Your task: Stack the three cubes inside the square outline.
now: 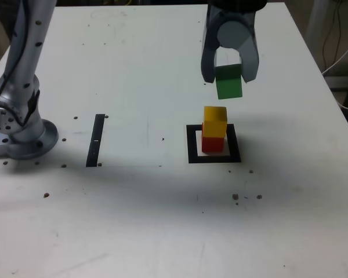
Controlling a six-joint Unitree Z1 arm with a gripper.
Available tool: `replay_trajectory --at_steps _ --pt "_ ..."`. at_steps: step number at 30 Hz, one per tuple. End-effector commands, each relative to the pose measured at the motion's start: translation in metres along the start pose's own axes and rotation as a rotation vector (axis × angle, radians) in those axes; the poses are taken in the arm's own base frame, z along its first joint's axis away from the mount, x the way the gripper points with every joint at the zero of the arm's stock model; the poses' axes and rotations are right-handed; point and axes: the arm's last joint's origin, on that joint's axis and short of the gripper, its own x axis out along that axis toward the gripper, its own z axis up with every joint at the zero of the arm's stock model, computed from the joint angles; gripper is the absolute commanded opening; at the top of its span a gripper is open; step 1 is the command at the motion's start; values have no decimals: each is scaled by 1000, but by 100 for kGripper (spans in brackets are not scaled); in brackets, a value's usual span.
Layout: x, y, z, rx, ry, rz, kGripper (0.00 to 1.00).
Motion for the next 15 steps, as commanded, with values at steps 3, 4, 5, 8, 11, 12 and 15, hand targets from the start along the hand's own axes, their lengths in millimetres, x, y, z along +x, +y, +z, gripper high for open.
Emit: replay_trajectory --at_steps 3,4,5,8,11,12,15 --pt "6 0 0 3 26 -2 3" --pt "8 0 0 3 29 -3 3" --pt "9 0 0 3 33 -3 3" --pt "14 -1 0 5 48 -1 3" --pt "20 -1 0 6 66 6 3" --pt "22 -1 1 7 71 8 3" --pt "27 -1 0 7 83 9 3"
